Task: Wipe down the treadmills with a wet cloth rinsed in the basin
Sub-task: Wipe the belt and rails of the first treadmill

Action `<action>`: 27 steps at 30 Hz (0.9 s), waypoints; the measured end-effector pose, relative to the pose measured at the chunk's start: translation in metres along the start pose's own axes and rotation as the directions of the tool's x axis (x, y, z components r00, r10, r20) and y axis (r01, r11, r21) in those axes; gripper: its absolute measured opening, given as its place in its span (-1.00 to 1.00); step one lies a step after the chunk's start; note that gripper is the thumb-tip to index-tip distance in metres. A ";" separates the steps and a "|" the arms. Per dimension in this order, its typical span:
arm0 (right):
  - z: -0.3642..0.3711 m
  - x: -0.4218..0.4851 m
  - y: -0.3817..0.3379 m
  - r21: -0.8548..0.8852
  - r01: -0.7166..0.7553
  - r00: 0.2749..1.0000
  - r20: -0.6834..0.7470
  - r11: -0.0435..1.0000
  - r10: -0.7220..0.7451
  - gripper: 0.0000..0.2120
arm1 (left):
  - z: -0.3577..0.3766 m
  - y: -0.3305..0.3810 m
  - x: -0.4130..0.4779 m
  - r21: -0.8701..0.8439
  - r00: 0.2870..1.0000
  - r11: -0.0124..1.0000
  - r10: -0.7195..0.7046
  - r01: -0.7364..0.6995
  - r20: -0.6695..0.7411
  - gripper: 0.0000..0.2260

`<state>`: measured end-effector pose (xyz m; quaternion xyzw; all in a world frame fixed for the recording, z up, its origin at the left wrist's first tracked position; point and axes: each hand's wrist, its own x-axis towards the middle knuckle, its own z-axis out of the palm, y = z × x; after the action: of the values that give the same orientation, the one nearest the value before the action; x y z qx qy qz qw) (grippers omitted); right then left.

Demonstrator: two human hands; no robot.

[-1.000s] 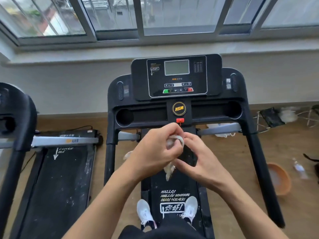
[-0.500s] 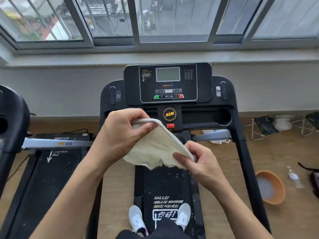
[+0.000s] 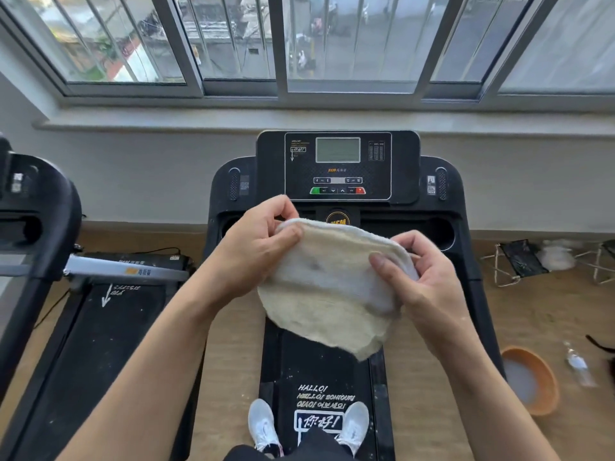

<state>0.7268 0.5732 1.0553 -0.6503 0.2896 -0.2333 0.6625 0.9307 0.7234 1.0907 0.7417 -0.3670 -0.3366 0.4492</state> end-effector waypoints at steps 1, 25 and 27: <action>0.001 -0.001 -0.004 -0.017 0.020 1.000 0.005 1.000 -0.020 -0.79 | -0.003 -0.007 -0.005 -0.016 0.994 0.998 -0.060 0.062 0.087 -0.89; 0.019 -0.045 0.105 0.512 -0.653 0.754 0.370 0.558 0.543 -0.09 | 0.076 -0.016 -0.045 -0.860 0.950 0.436 -0.268 0.266 0.158 -0.55; 0.024 -0.048 0.101 0.617 -0.586 0.806 0.375 0.526 0.457 -0.26 | 0.074 -0.018 -0.053 -0.896 0.947 0.353 -0.265 0.271 0.182 -0.53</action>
<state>0.7016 0.6287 0.9583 -0.2441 0.3019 -0.0609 0.9196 0.8468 0.7430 1.0559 0.4240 0.0010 -0.5522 0.7178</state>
